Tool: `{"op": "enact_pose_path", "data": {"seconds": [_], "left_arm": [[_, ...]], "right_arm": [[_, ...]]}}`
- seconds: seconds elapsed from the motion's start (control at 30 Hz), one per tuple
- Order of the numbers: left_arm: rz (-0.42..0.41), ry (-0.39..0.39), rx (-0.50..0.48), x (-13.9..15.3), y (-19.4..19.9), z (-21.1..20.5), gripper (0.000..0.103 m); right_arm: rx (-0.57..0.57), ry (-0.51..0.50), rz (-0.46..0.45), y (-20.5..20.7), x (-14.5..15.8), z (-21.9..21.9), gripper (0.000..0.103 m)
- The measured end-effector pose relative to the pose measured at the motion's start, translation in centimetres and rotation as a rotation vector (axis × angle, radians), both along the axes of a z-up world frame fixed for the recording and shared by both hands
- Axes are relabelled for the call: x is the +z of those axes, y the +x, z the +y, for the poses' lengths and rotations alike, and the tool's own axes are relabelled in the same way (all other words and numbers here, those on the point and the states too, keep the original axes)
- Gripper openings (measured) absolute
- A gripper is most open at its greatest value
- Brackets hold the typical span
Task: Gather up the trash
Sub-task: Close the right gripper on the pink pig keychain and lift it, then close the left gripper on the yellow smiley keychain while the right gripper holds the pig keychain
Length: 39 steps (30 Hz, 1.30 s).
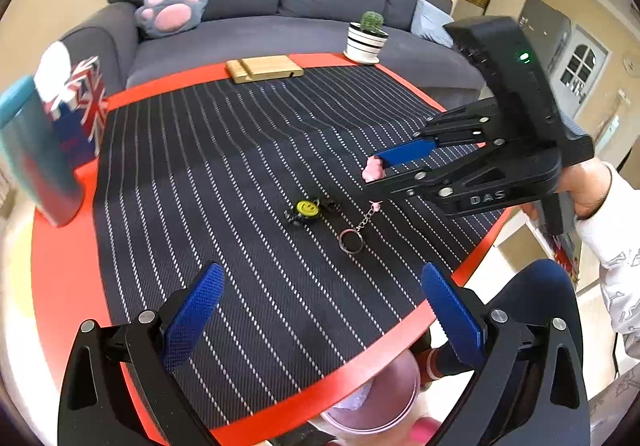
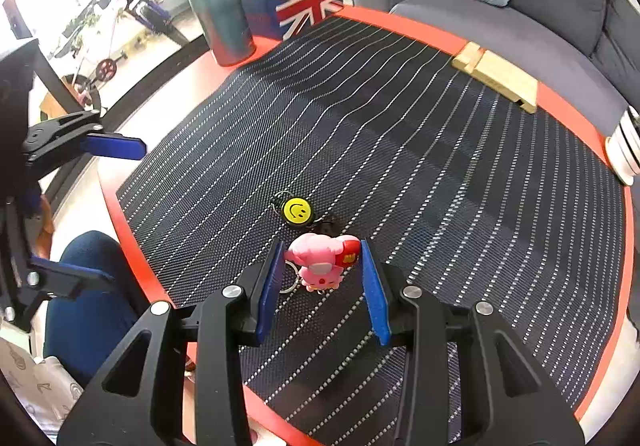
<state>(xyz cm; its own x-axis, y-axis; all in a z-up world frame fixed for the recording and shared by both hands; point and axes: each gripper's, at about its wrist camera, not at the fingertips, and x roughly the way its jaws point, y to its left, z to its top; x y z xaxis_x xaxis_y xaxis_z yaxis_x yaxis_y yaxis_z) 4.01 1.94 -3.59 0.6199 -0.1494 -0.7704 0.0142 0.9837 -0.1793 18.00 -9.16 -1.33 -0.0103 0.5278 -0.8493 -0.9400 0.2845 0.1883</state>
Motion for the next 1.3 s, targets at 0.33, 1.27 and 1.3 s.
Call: {"op": "enact_pose_path", "data": {"seconds": [0.33,1.27,1.3], "left_arm": [[0.040,0.065,-0.080,-0.4,4.0,-1.0,0.095],[0.192,0.157,-0.191,-6.0,10.0,-1.0,0.028],[0.192,0.159,-0.190,-6.0,10.0,-1.1,0.027]], "right_arm": [[-0.042,0.064,0.009,1.0,2.2,-3.1,0.038],[-0.096,0.098,-0.001,2.6,3.4,-7.0,0.038],[-0.096,0.098,0.000,2.6,3.3,-7.0,0.038]]}}
